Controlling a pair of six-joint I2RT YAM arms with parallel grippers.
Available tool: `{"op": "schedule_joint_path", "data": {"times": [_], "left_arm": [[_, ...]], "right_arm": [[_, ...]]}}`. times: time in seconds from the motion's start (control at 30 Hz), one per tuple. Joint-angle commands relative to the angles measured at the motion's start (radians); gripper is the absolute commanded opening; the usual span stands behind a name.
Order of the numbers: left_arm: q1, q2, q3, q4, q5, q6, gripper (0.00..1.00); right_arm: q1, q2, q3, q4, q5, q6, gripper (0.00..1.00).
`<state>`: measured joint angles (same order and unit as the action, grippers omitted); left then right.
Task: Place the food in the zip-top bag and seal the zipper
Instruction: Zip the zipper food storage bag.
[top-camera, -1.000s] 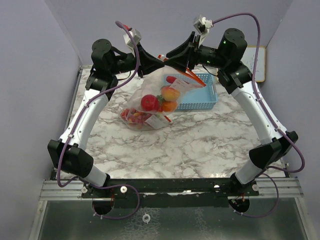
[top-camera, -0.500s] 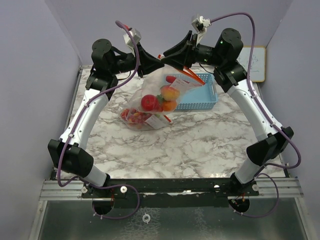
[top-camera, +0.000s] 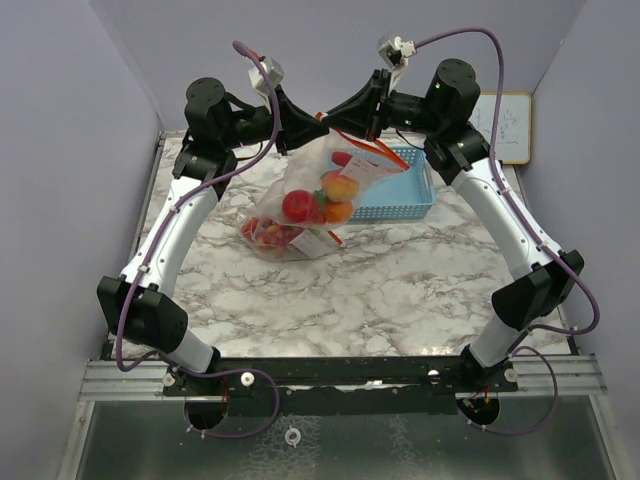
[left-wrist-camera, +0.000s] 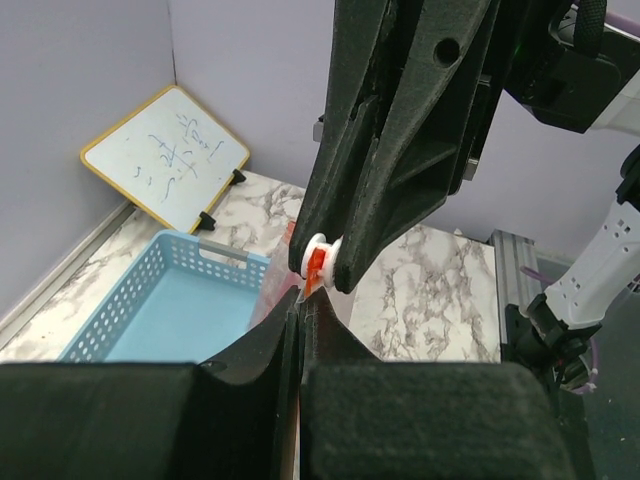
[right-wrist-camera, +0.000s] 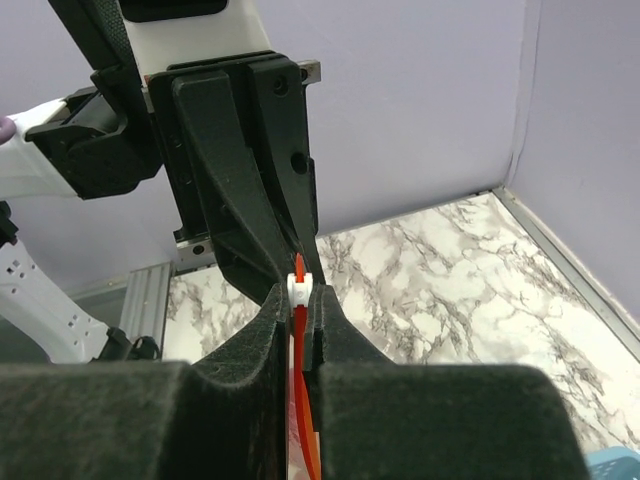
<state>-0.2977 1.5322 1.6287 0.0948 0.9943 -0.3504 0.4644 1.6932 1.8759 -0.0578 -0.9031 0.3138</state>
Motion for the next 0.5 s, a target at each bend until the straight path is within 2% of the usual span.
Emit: {"op": "schedule_joint_path", "data": {"times": [0.0, 0.2, 0.47], "left_arm": [[0.002, 0.0, 0.057, 0.002, -0.004, 0.014, 0.0], [0.022, -0.011, 0.129, -0.137, -0.06, 0.106, 0.0], [0.071, -0.027, 0.145, -0.156, -0.071, 0.103, 0.0]], "right_arm": [[0.003, -0.03, -0.007, -0.079, 0.053, -0.077, 0.02], [-0.011, -0.102, -0.079, -0.186, 0.16, -0.207, 0.02], [-0.062, -0.17, -0.182, -0.248, 0.302, -0.314, 0.02]]}}
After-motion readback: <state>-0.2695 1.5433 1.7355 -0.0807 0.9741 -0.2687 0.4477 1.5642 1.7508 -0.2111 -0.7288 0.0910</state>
